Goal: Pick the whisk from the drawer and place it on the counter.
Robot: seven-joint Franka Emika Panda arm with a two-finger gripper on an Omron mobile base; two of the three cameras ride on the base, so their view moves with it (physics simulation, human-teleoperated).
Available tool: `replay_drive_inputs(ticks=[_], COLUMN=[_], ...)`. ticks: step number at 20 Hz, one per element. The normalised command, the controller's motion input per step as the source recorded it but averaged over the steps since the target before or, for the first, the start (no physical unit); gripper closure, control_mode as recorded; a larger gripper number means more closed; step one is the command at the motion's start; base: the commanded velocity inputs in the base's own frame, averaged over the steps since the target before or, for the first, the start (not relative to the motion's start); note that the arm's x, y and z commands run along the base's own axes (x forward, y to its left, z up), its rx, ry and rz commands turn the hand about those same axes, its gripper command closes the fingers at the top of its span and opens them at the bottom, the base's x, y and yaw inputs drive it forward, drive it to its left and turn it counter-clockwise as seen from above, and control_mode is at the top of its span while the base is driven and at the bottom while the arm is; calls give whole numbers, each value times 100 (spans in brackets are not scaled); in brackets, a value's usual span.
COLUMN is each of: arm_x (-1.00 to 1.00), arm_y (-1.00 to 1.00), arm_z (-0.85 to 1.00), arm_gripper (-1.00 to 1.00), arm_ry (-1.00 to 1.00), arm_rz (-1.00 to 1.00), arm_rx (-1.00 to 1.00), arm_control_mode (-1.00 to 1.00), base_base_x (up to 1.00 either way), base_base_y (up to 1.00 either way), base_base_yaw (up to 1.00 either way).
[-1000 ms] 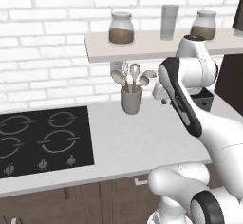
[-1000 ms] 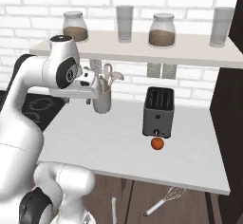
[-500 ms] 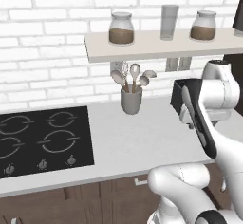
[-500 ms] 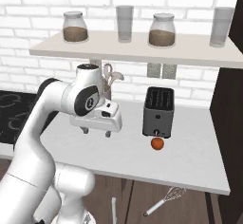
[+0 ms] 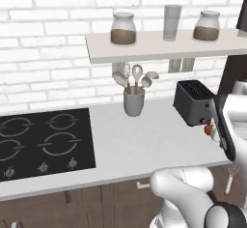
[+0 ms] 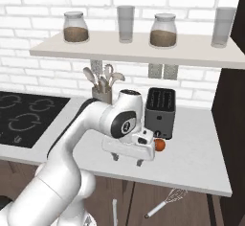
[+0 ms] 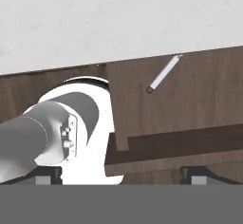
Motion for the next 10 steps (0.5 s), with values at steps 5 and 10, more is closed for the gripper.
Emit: replay_drive_inputs(ticks=[5,10], arm_x=[-1,0], arm_y=[-99,-93], arm_z=[-56,-63], arm_gripper=[-100,-100], arm_ry=[3,0], arm_rz=[0,0], arm_rx=[9,10], arm_control_mode=[-100,-100], base_base_x=[0,0], base_base_y=[0,0], base_base_yaw=[0,0])
